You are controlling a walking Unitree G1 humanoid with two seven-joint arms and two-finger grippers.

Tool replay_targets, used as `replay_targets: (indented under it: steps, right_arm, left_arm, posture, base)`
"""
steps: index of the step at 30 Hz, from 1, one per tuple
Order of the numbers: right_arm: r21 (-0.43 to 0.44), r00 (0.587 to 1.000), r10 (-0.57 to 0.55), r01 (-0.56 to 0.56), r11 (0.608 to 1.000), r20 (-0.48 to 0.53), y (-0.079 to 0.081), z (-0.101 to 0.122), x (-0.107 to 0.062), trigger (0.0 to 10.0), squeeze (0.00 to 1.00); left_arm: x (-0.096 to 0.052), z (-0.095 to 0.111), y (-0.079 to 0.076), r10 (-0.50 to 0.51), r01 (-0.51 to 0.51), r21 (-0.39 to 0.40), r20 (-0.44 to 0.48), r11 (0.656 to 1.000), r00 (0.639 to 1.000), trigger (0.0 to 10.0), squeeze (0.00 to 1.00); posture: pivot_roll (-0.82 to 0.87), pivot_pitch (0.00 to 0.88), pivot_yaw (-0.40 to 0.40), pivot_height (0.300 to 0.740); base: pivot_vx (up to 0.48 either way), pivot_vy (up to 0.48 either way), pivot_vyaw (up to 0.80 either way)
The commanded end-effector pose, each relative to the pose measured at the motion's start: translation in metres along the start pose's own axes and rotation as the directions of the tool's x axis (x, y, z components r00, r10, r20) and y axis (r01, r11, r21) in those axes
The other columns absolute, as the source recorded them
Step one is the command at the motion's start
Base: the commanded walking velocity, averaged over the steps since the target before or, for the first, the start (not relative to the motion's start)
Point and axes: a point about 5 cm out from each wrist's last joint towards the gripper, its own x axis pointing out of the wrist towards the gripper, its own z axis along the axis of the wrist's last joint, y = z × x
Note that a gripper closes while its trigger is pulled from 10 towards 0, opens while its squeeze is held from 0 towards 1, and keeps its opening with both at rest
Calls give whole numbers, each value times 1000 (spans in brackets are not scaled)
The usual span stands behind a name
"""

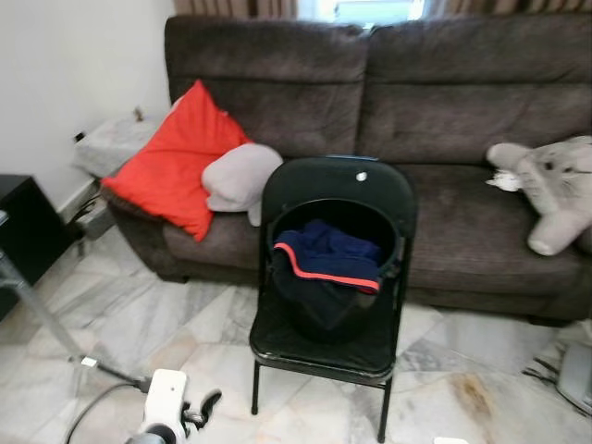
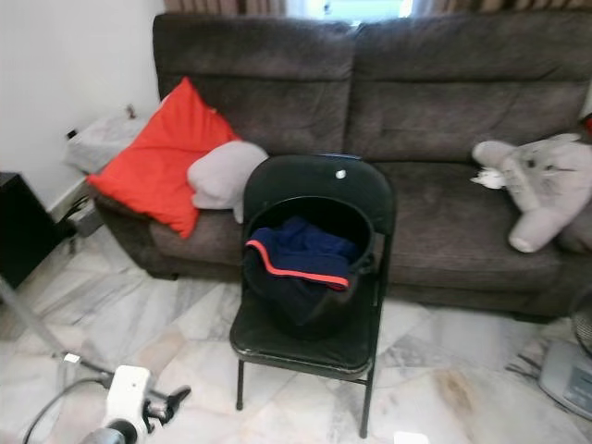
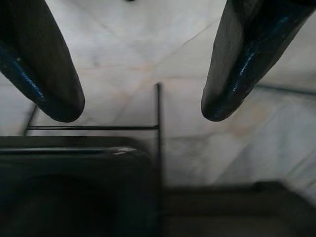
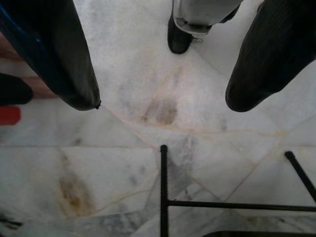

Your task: Hang hanger

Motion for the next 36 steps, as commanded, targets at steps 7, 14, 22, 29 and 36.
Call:
replay_targets:
  steps: [7, 14, 22, 29, 36]
  right_arm:
    - [22, 1000, -5, 5, 1000, 20, -1, 0, -1, 10000, 0]
    - [30, 1000, 6, -6, 1000, 22, 11, -3, -2, 10000, 0]
    - [36, 1000, -2, 2, 999, 14, 10, -9, -4, 10000, 0]
    - [48, 1000, -5, 4, 999, 17, 11, -9, -4, 10000, 0]
    - [32, 999, -19, 18, 999, 37, 11, -8, -4, 10000, 0]
  left_arm:
    - [-18, -18, 1, -55, 57, 89, -24, 994, 998, 10000, 0]
    - [-47, -64, 23, 91, -71, 78, -290, 994, 953, 10000, 0]
    - [-67, -86, 39, 171, -155, 73, -434, 985, 884, 10000, 0]
    - [-62, -85, 34, 153, -133, 76, -461, 988, 874, 10000, 0]
    - [-60, -86, 28, 134, -115, 67, -464, 991, 876, 10000, 0]
  posture:
    - [-13, 8, 54, 740]
    - [-7, 13, 52, 740]
    - [-16, 17, 62, 740]
    - [-19, 7, 62, 740]
    - [-20, 0, 60, 740]
  base:
    - [0, 0, 0]
    - [0, 0, 0]
    - [0, 0, 0]
    - [0, 0, 0]
    - [0, 0, 0]
